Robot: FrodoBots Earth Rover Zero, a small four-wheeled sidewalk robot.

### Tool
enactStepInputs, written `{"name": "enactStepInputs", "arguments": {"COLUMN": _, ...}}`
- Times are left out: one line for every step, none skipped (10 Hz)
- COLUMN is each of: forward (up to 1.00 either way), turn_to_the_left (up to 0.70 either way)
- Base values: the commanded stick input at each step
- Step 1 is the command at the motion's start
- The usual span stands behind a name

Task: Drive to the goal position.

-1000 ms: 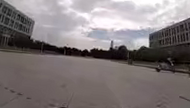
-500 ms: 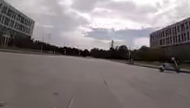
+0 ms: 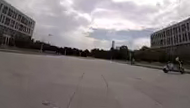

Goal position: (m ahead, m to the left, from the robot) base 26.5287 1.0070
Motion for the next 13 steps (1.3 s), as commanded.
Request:
{"name": "enactStepInputs", "arguments": {"forward": 0.7, "turn_to_the_left": 0.0}}
{"name": "enactStepInputs", "arguments": {"forward": 0.7, "turn_to_the_left": 0.0}}
{"name": "enactStepInputs", "arguments": {"forward": 0.7, "turn_to_the_left": 0.0}}
{"name": "enactStepInputs", "arguments": {"forward": 0.7, "turn_to_the_left": 0.0}}
{"name": "enactStepInputs", "arguments": {"forward": 0.7, "turn_to_the_left": 0.0}}
{"name": "enactStepInputs", "arguments": {"forward": 0.7, "turn_to_the_left": 0.0}}
{"name": "enactStepInputs", "arguments": {"forward": 0.7, "turn_to_the_left": 0.0}}
{"name": "enactStepInputs", "arguments": {"forward": 0.7, "turn_to_the_left": 0.0}}
{"name": "enactStepInputs", "arguments": {"forward": 0.7, "turn_to_the_left": 0.0}}
{"name": "enactStepInputs", "arguments": {"forward": 0.7, "turn_to_the_left": 0.0}}
{"name": "enactStepInputs", "arguments": {"forward": 0.7, "turn_to_the_left": 0.0}}
{"name": "enactStepInputs", "arguments": {"forward": 0.7, "turn_to_the_left": 0.0}}
{"name": "enactStepInputs", "arguments": {"forward": 0.7, "turn_to_the_left": 0.0}}
